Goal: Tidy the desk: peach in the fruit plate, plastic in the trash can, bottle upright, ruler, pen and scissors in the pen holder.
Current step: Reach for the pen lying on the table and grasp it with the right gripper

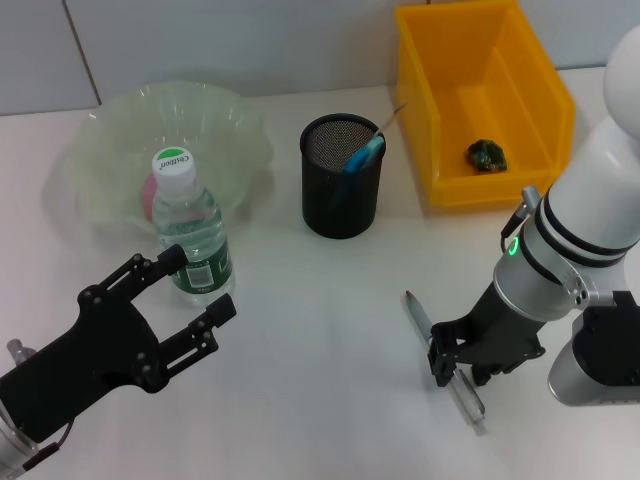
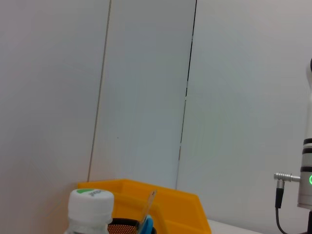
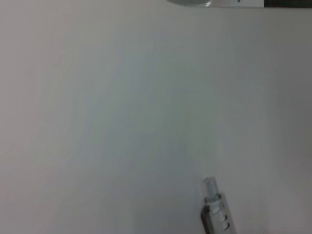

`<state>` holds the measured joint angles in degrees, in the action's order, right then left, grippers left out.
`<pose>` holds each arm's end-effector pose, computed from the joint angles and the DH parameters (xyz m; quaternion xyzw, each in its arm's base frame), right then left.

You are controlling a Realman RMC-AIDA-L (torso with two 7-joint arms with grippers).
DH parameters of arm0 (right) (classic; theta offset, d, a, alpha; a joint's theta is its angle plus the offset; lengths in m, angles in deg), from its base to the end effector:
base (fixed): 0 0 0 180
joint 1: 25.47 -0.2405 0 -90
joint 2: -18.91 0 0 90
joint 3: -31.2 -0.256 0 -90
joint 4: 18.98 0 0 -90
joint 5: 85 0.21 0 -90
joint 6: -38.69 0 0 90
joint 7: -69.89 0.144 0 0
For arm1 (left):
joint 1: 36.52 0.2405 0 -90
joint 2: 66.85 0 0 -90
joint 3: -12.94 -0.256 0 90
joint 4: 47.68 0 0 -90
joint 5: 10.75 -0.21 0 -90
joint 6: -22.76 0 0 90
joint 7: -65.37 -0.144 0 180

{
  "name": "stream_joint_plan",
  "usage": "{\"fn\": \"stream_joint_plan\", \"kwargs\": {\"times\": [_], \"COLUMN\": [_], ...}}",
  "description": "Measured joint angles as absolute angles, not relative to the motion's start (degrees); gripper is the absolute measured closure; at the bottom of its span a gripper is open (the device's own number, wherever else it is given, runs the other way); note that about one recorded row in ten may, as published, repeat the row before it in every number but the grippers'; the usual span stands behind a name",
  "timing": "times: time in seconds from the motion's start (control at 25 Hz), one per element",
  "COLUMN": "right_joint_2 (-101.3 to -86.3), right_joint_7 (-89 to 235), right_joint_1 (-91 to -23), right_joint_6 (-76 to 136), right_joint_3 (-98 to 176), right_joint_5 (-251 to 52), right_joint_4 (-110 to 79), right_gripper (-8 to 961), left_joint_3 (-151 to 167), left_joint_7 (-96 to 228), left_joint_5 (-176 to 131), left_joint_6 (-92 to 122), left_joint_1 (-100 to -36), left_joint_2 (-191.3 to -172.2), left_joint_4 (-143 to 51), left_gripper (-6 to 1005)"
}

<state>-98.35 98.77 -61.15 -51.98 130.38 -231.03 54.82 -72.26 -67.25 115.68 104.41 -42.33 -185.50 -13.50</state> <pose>0.1817 0.3173 -0.0501 0.6724 0.6763 0.2147 0.2105 -0.2812 0.2383 -0.0366 -0.8674 -0.1566 -0.3945 0.2597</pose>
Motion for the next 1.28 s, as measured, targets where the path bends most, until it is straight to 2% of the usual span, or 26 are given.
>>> {"fn": "stream_joint_plan", "kwargs": {"times": [0.4,1.28], "right_joint_2": [-98.18,-98.19], "right_joint_7": [100.63,103.03], "right_joint_1": [-61.03,-61.18], "right_joint_6": [-51.3,-49.83], "right_joint_3": [131.75,134.52], "right_joint_5": [-231.41,-232.38], "right_joint_4": [54.83,54.85], "right_gripper": [555,669], "left_joint_3": [-72.41,-72.43], "left_joint_7": [-67.17,-67.08], "left_joint_5": [115.67,115.64], "left_joint_6": [104.41,104.76], "left_joint_1": [-42.38,-42.08], "left_joint_2": [-185.5,-185.44], "left_joint_4": [-13.5,-13.49], "left_gripper": [214,215]}}
